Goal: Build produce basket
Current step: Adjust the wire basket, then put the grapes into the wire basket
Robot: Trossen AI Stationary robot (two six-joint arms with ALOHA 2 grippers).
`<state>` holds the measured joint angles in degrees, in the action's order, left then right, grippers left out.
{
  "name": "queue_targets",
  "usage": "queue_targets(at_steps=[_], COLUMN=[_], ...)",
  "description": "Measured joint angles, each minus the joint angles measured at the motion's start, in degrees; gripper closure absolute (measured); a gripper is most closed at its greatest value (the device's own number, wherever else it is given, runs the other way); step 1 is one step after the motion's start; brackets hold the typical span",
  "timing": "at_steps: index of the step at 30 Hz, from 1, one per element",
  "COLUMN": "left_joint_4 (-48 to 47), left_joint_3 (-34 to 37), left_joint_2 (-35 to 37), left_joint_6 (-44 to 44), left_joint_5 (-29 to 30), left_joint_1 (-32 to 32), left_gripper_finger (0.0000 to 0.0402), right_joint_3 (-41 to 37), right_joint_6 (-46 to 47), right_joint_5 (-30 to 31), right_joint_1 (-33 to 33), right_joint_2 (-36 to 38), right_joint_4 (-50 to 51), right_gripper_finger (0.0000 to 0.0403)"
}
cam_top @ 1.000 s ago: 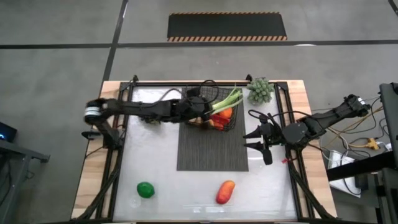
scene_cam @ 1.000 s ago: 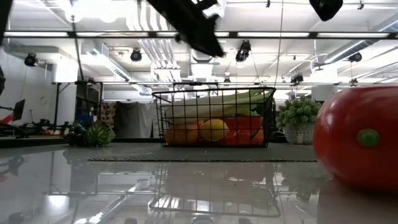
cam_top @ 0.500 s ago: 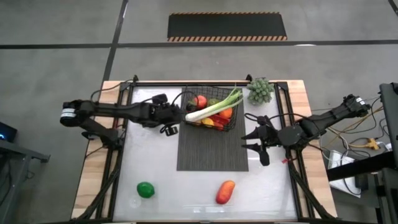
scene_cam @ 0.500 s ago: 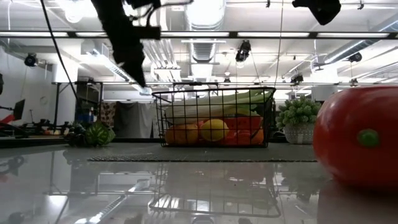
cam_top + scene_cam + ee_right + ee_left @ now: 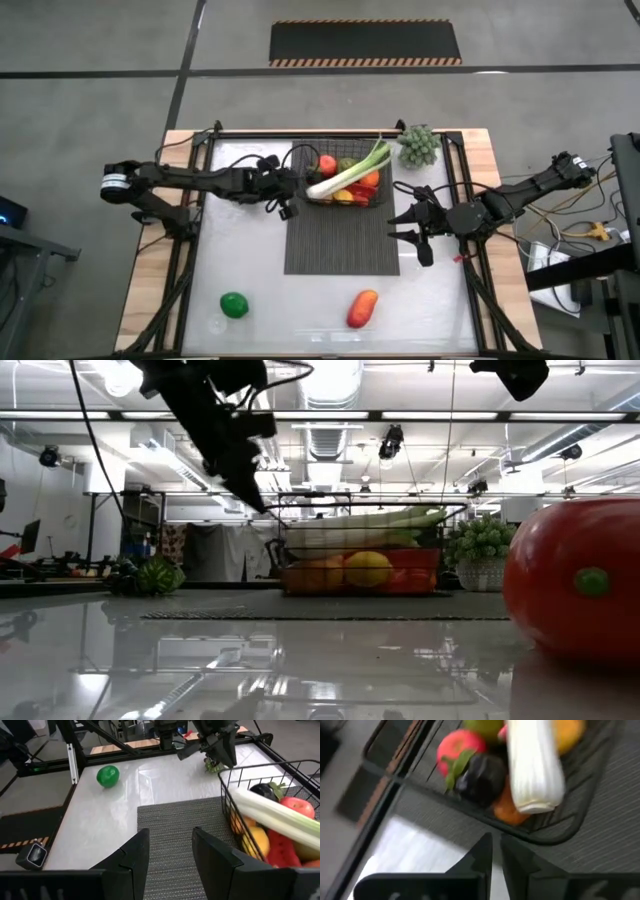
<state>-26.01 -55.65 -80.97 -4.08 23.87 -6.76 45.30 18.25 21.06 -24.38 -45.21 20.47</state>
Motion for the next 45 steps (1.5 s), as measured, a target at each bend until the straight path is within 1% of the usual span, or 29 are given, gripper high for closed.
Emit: queue_targets(at_steps=[2, 11, 15, 20, 22, 26, 28, 31, 33, 35, 39, 40, 43, 45], left_joint_4=[2.4, 1.5, -4.9, -12.0, -15.7, -27.9, -32.7, -35.1, -35.0, -36.3, -38.0, -37.9, -35.2, -32.8], left_joint_3=[-0.1, -0.1, -1.0, -1.4, -1.4, -1.4, -1.1, 0.3, 1.6, 2.7, 4.4, 4.9, 6.9, 8.4], left_joint_2=[0.0, 0.1, 1.0, 2.6, 3.3, 3.8, 3.8, 3.7, 3.6, 3.2, 2.3, 2.3, 2.4, 2.4], left_joint_6=[0.4, -1.5, -3.0, -2.9, -0.4, 7.5, 9.0, 9.1, 9.4, 10.3, 13.4, 14.1, 17.5, 21.4], left_joint_5=[-2.7, -2.6, -2.6, -2.6, -2.5, -2.4, -2.4, -1.9, -1.9, -1.9, -1.3, -0.4, 5.4, 7.2], left_joint_1=[0.0, 0.1, 0.4, 0.4, 0.4, 0.4, 0.4, 0.4, 0.4, 0.3, 0.0, 0.0, 0.0, 0.0], left_gripper_finger=[0.0386, 0.0387, 0.0387, 0.0387, 0.0387, 0.0387, 0.0387, 0.0384, 0.0374, 0.0354, 0.0293, 0.0275, 0.0223, 0.0197], right_joint_3=[0.0, -0.2, -0.3, -0.3, -0.3, -0.3, -0.3, -0.3, -0.3, -0.3, -0.3, -0.3, -0.3, -0.3], right_joint_6=[0.2, 0.8, 1.2, 1.2, 1.1, 0.8, 0.6, 0.6, 0.2, -0.1, -0.3, -0.3, -0.3, -0.3], right_joint_5=[0.0, 0.0, 0.0, 0.0, 0.0, 0.0, 0.0, 0.0, 0.0, 0.0, 0.0, 0.0, 0.0, 0.0], right_joint_1=[0.0, 0.0, 0.0, 0.0, 0.0, 0.0, 0.0, 0.0, 0.0, 0.0, 0.0, 0.0, 0.0, 0.0], right_joint_2=[0.0, -0.1, -0.9, -2.0, -2.2, -2.4, -2.4, -2.5, -2.5, -2.7, -2.7, -2.7, -2.7, -2.7], right_joint_4=[0.0, 0.0, 0.0, 0.0, 0.0, 0.0, 0.0, 0.0, 0.0, -0.1, -0.1, -0.1, -0.2, -0.2], right_gripper_finger=[0.0266, 0.0266, 0.0266, 0.0266, 0.0266, 0.0266, 0.0266, 0.0266, 0.0266, 0.0266, 0.0266, 0.0266, 0.0266, 0.0266])
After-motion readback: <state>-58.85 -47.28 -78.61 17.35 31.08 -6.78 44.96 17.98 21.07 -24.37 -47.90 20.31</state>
